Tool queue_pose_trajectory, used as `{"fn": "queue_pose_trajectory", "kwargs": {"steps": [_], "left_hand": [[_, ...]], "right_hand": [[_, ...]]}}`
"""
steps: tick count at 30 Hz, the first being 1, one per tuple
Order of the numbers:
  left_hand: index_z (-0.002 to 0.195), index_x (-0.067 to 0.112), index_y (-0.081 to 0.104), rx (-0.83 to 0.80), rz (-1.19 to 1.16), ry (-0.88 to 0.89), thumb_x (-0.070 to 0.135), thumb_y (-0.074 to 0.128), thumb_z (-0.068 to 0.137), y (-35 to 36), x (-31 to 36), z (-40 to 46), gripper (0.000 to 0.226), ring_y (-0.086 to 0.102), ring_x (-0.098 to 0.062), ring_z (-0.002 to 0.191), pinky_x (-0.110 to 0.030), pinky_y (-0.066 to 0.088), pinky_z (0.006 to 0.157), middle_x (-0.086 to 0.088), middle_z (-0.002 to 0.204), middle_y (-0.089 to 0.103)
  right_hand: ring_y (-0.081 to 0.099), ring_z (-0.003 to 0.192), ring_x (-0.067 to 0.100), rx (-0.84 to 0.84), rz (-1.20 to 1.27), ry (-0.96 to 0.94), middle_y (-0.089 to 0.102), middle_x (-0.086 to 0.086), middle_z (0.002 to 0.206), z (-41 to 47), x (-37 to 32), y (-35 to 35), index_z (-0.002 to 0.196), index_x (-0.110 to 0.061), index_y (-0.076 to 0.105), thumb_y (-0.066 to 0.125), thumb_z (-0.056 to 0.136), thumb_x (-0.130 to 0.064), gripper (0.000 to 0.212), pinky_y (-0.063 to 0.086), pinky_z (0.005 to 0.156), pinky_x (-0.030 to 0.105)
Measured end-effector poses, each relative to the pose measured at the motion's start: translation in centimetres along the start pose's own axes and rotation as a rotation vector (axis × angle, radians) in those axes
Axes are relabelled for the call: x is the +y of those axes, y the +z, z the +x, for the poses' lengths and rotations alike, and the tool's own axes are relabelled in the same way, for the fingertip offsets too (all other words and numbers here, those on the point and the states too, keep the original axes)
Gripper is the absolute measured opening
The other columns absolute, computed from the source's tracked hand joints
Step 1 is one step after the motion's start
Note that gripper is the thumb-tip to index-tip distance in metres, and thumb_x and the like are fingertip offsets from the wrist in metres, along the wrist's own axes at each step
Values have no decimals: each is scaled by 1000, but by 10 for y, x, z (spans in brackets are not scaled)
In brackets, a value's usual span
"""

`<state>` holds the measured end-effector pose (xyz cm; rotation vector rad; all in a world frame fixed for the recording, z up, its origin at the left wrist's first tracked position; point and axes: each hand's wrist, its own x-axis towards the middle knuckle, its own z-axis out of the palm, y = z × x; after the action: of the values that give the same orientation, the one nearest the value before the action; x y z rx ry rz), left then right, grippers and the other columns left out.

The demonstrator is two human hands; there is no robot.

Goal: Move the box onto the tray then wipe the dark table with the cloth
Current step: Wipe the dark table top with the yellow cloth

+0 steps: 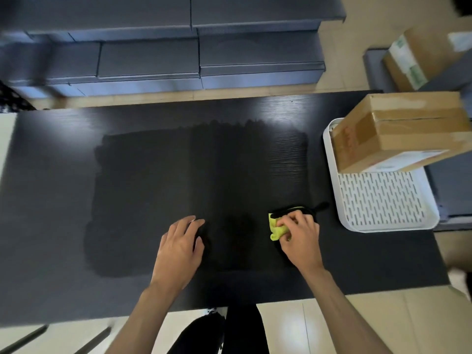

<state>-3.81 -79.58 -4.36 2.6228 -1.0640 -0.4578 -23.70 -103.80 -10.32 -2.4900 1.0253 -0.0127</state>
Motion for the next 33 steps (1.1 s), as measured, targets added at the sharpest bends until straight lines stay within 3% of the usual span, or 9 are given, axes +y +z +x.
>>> {"fn": "queue_pose_trajectory", "kwargs": {"steps": [7,12,16,20,23,25,27,30,33], "left_hand": [[128,19,62,-26,17,-36,16,65,92,-13,-26,-55,36,57,-29,123,-47,52,97,-3,135,62],[130,20,63,-18,-27,-15,17,62,95,-32,-20,-83,35,55,-26,126,-44,49,99,-1,135,61],[136,23,59,-45,-110,41,21,55,100,-49,-5,-102,37,48,-20,133,-38,43,107,4,142,55],[133,26,60,-89,-314,75,22,55,101,-63,12,-120,33,51,-9,124,-28,44,105,11,135,57],[124,29,65,-118,-634,-26,20,57,101,-74,24,-131,26,64,-5,106,-28,52,95,11,112,70],[120,39,62,-125,-828,-103,24,56,101,-83,29,-138,25,69,-5,94,-20,53,85,11,93,73],[121,49,59,-110,-925,-162,34,55,102,-90,33,-143,24,71,-5,91,-14,50,78,13,90,74],[126,50,59,-132,-1025,-202,40,52,103,-100,39,-149,26,73,-7,93,-23,55,85,12,94,77],[118,46,68,-120,-1114,-224,37,53,103,-110,47,-153,23,72,-8,100,-37,57,94,12,102,76]], "right_hand": [[46,93,18,-26,-24,63,52,-14,97,-52,-4,-2,87,-35,62,73,66,-7,37,40,80,39],[53,92,22,-105,-33,119,56,-13,98,-73,-26,-17,89,-34,64,71,69,-11,31,42,76,38],[52,90,19,-54,-6,66,55,-13,98,-85,-67,-38,89,-33,62,69,70,-12,28,47,74,40],[49,92,12,3,68,1,53,-16,100,-108,-118,-53,91,-32,64,71,71,-10,30,46,77,37],[49,95,8,32,134,-39,52,-19,101,-129,-149,-58,93,-32,66,74,73,-8,32,47,79,34],[49,95,7,59,173,-62,51,-20,101,-141,-166,-61,94,-33,67,76,74,-7,34,47,80,34],[47,94,4,86,187,-96,50,-21,101,-151,-181,-67,95,-34,68,78,76,-8,34,46,80,31],[46,94,2,121,181,-148,49,-23,100,-162,-198,-76,96,-37,68,78,78,-11,34,39,80,22],[45,95,-1,163,172,-193,44,-29,102,-170,-208,-85,98,-40,68,75,79,-16,32,35,80,17]]}}
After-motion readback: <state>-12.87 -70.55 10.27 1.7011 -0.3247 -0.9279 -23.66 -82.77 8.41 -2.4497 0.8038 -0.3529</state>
